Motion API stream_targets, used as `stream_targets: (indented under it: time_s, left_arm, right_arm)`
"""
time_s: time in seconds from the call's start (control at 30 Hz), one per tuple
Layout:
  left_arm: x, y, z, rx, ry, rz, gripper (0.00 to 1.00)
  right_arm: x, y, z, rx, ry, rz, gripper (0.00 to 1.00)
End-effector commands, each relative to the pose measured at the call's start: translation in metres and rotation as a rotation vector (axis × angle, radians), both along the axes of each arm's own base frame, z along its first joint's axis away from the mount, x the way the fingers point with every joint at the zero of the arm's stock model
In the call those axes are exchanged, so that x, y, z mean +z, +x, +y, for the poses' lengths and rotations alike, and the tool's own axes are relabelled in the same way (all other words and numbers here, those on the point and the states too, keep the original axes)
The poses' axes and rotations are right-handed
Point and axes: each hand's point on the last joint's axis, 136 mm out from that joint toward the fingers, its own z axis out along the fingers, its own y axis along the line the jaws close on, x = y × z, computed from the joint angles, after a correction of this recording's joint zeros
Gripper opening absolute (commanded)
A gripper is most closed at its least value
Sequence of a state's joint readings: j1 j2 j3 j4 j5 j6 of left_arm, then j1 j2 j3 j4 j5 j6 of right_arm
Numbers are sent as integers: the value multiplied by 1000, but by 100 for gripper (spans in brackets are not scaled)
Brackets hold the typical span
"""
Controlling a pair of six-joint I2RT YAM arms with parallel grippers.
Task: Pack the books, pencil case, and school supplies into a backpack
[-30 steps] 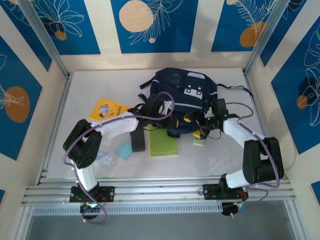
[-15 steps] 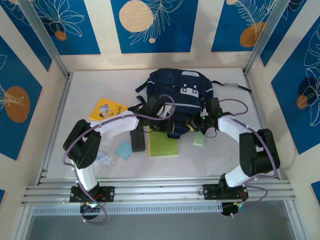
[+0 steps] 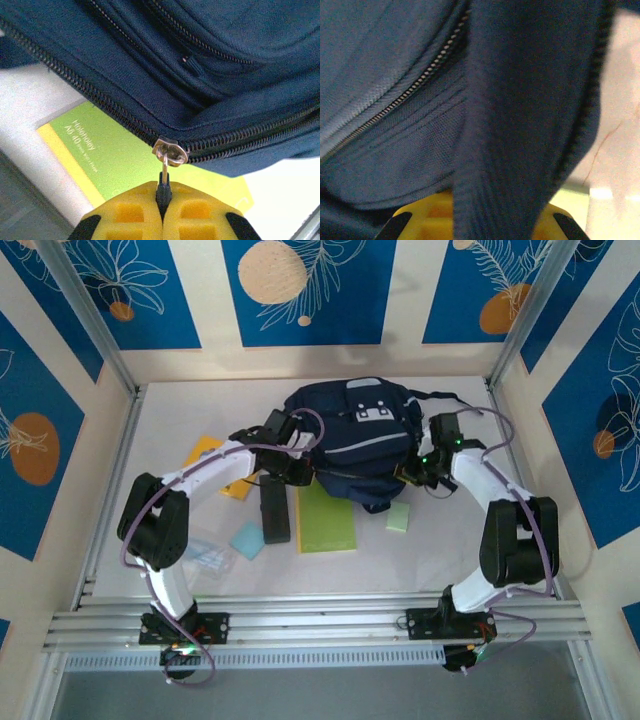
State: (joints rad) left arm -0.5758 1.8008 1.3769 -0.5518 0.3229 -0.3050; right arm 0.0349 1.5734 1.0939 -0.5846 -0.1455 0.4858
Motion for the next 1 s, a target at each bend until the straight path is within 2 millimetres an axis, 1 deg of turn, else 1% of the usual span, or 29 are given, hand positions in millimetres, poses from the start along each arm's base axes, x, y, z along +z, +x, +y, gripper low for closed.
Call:
stream_targets:
  time_s: [0.0,0.03,0.07,0.1,0.13,0.17,0.2,0.23,0.3,0.37,0.43,0.53,0.6,0.67,0.8,0.83,0.87,0.9,0.97]
  left_arm:
    - [26,0,-4,13,-61,-45,0]
    - [30,-2,-14,3,-86,-51,0]
    - [34,-3,-22,-4,-109,-57,0]
    - [38,-4,-32,-7,-142,-62,0]
    - [42,-4,-41,-5,-175,-63,0]
    - [46,-3,-51,-3,-220,-64,0]
    - [51,-2,-60,-3,-257,-66,0]
    - [54,0,-67,4,-284,-67,0]
    - [62,5,-79,10,-319,-81,0]
    - [68,10,-89,14,-348,-91,0]
    - [74,14,-96,18,-373,-97,0]
    - [82,19,-101,25,-400,-113,0]
    - [85,20,-102,29,-412,-120,0]
    - [85,18,-102,30,-418,-118,0]
    - [81,14,-97,39,-409,-115,0]
    - [79,12,-96,40,-407,-113,0]
    - [78,11,-95,42,-404,-112,0]
    - [76,10,-93,42,-401,-111,0]
    - [72,7,-90,44,-391,-107,0]
  right_arm:
    - [32,47,-32,-79,-2,-117,5]
    - [37,51,-32,-97,28,-109,17]
    - [41,53,-31,-112,55,-103,34]
    - [44,53,-26,-117,88,-97,53]
    - [47,50,-22,-117,118,-94,63]
    - [49,45,-17,-122,145,-84,71]
    - [49,37,-14,-133,169,-69,77]
    - [51,31,-10,-139,195,-63,80]
    - [48,8,-1,-147,259,-30,89]
    - [44,-12,7,-165,318,2,94]
    - [38,-31,14,-191,379,37,97]
    - [27,-51,27,-242,464,87,97]
    - [18,-55,32,-280,514,100,97]
    - [8,-50,33,-329,532,100,95]
    - [-4,-33,39,-369,582,110,88]
    - [-7,-29,39,-374,575,106,84]
    - [-13,-26,37,-391,552,104,74]
    - [-17,-22,33,-412,535,97,60]
    - [-24,-16,26,-437,510,72,37]
